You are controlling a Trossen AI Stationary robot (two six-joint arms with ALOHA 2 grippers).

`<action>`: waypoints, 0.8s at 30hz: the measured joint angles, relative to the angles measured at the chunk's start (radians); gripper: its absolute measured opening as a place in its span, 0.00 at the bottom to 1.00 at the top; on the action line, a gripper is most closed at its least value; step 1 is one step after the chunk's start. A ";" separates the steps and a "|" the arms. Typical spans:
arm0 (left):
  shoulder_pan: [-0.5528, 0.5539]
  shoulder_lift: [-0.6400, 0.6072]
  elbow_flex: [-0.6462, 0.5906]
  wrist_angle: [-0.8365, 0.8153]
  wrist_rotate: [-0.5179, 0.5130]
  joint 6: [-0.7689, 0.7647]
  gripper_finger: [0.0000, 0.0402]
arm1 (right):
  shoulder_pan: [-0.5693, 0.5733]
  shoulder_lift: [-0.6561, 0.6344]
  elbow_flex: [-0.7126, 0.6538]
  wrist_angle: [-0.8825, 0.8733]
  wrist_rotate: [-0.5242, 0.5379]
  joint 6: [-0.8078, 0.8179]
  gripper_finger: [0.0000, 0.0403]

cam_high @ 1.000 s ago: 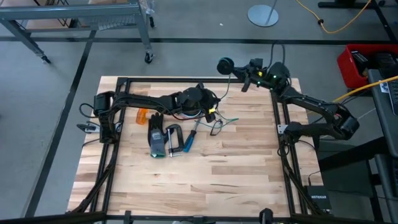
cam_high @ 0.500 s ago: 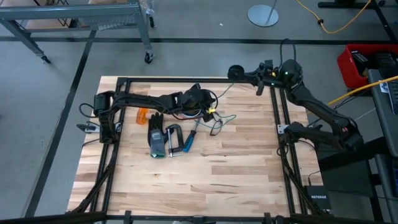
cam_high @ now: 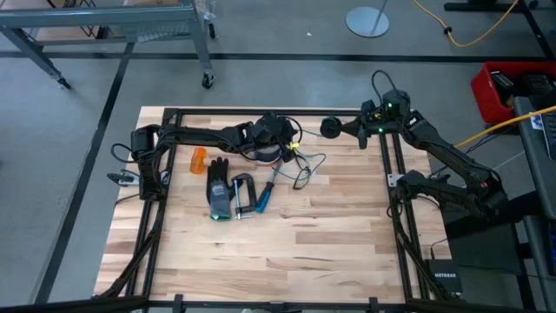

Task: Coil cords
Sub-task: Coil the wire in the cable spool

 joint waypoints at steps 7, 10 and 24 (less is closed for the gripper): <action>0.017 0.000 -0.001 0.036 0.002 -0.001 0.00 | 0.001 0.000 0.000 -0.127 0.164 -0.051 0.00; 0.018 0.000 -0.001 0.099 0.008 0.000 0.00 | 0.001 0.000 0.000 -0.129 0.203 -0.052 0.00; 0.018 -0.001 -0.001 0.204 0.063 -0.126 0.00 | 0.209 0.094 0.000 0.002 0.513 -0.075 0.00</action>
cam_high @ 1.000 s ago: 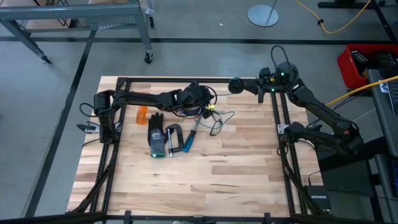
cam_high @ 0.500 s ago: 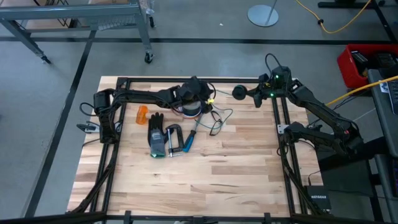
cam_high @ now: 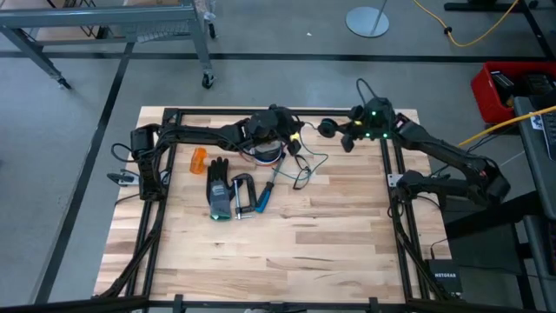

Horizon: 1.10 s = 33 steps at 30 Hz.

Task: Coil cords
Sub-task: Coil the wire in the cable spool

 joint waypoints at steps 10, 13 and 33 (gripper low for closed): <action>0.010 0.000 0.000 -0.003 0.002 -0.016 0.00 | 0.182 0.095 0.000 0.112 0.157 -0.054 0.00; 0.021 0.000 0.000 -0.008 0.001 -0.008 0.00 | 0.209 0.102 0.000 0.085 0.183 -0.063 0.00; -0.008 0.000 0.000 0.082 0.084 -0.118 0.00 | 0.211 0.176 0.000 0.253 0.278 0.038 0.00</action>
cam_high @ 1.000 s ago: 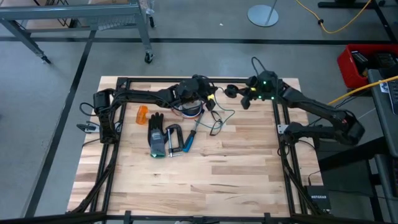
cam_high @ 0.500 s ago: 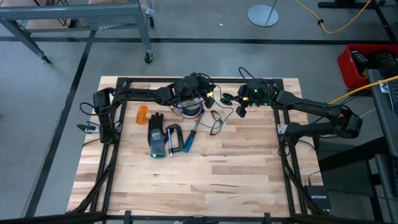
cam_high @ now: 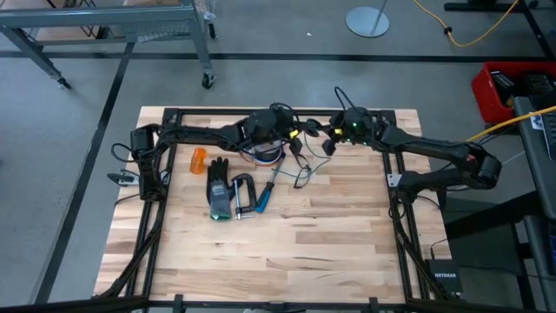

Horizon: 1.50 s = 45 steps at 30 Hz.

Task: Coil cords
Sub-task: Coil the wire in the cable spool

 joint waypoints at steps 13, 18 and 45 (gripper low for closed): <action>-0.044 0.000 0.000 -0.013 0.000 -0.009 0.00 | -0.001 0.088 0.000 0.353 0.045 0.178 0.00; -0.046 0.000 0.001 -0.065 -0.006 0.015 0.00 | -0.001 0.087 0.000 0.497 -0.005 0.184 0.00; -0.040 -0.003 0.005 -0.199 -0.127 0.218 0.02 | -0.131 -0.112 -0.002 0.360 -0.297 0.227 0.00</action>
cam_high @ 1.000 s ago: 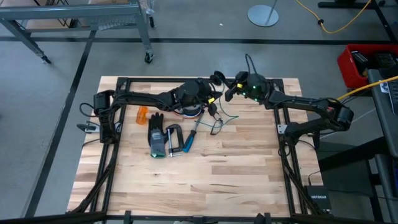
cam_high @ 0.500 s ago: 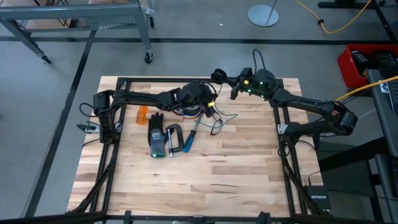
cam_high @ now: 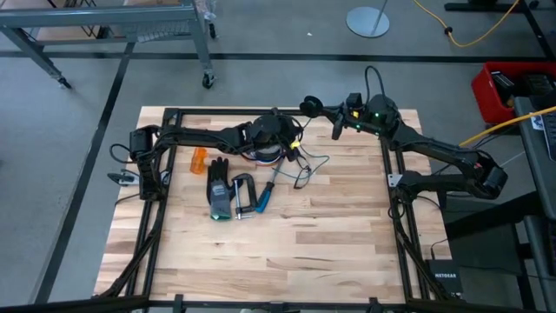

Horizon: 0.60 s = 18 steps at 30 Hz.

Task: Coil cords
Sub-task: Coil the wire in the cable spool

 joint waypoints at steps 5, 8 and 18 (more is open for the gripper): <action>-0.003 0.001 -0.003 -0.010 0.000 0.000 0.04 | 0.000 -0.003 0.000 0.021 -0.010 0.009 0.00; -0.003 0.004 -0.010 -0.040 0.001 0.000 0.04 | -0.002 -0.007 0.004 0.064 -0.008 0.033 0.00; -0.007 0.018 -0.007 -0.030 0.000 -0.002 0.05 | -0.002 -0.005 0.004 0.116 -0.015 0.028 0.00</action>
